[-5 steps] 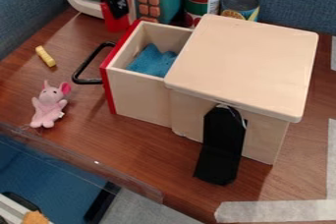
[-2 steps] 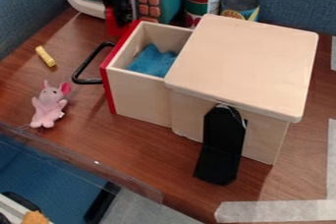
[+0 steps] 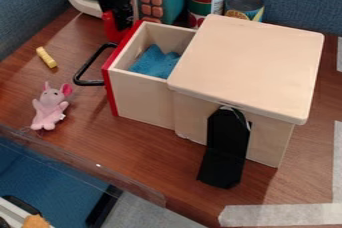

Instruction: Take red object out of the drawer and place it on the table

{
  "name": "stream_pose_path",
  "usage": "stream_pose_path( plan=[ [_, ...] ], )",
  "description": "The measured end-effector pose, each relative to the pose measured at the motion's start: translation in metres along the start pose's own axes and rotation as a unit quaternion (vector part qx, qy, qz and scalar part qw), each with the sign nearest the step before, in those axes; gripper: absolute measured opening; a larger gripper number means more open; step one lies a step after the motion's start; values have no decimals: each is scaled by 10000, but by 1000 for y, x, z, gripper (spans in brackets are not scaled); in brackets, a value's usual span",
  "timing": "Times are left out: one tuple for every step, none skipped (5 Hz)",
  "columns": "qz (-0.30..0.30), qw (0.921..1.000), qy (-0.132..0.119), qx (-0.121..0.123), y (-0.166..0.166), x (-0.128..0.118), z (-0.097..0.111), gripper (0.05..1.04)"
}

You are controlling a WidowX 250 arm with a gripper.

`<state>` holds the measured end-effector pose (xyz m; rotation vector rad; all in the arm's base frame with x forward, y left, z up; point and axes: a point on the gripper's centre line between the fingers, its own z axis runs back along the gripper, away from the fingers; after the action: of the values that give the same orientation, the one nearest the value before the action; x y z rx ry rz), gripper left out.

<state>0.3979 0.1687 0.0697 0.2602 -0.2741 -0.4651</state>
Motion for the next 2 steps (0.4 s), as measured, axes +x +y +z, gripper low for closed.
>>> stream_pose_path(
  plan=[
    [241, 9995, 150, 96, 4, -7, 0, 798],
    [764, 9964, 293, 222, 15, -21, -4, 798]
  ],
)
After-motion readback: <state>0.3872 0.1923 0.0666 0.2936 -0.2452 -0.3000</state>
